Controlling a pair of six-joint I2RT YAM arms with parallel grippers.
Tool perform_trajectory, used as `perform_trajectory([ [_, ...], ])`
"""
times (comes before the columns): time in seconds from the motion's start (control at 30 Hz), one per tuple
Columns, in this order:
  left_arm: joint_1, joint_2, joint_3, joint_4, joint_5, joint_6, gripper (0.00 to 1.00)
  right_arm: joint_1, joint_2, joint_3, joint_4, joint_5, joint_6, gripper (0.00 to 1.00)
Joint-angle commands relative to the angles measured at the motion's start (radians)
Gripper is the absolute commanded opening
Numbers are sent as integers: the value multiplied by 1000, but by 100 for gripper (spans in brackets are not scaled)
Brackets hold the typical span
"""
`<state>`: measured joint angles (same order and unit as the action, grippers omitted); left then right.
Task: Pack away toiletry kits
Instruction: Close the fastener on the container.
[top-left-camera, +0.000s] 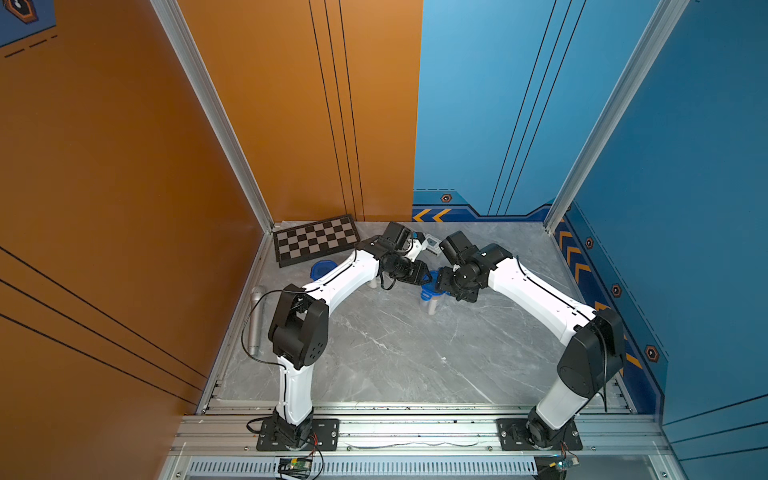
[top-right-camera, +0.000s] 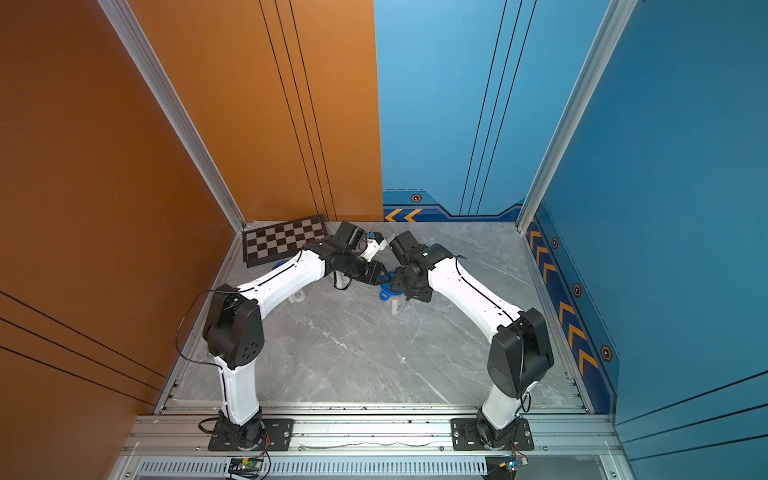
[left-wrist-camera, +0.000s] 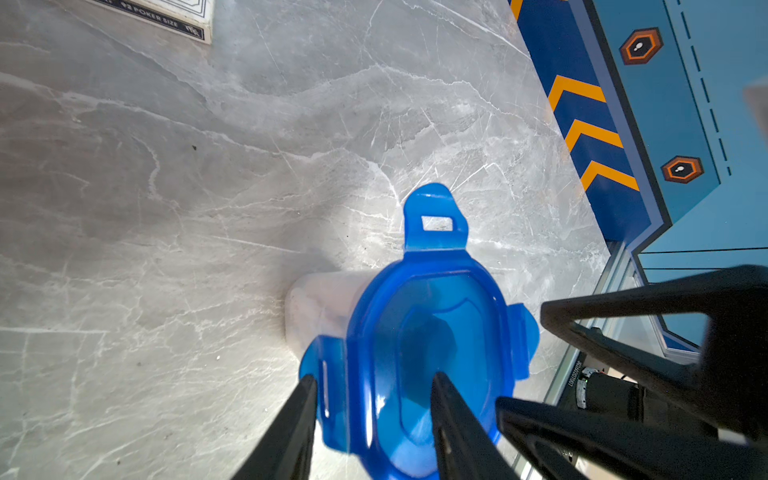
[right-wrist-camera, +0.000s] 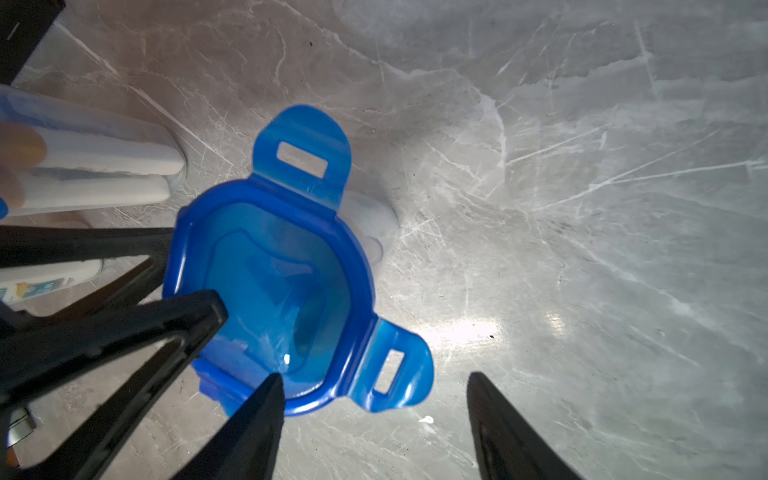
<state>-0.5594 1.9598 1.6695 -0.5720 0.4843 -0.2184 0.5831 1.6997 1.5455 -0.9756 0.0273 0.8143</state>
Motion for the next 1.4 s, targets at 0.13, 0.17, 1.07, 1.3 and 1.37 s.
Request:
perform_trajectory([
  [0.13,-31,15,-43,-83,-4,-4,45,14,25,94,-69,33,-26,58],
  [0.17,-30,13,-45,-83,-4,-4,45,15,35,97,-69,26,-25,56],
  [1.07,-42,14,-63,-83,38,-28,43,-32,69,-73,147,-118,41,47],
  [1.3,-54,15,-59,-82,71,-46,43,-55,64,-116,229,-167,66,49],
  [1.37,-58,16,-57,-83,72,-50,43,-58,68,-117,234,-170,67,51],
])
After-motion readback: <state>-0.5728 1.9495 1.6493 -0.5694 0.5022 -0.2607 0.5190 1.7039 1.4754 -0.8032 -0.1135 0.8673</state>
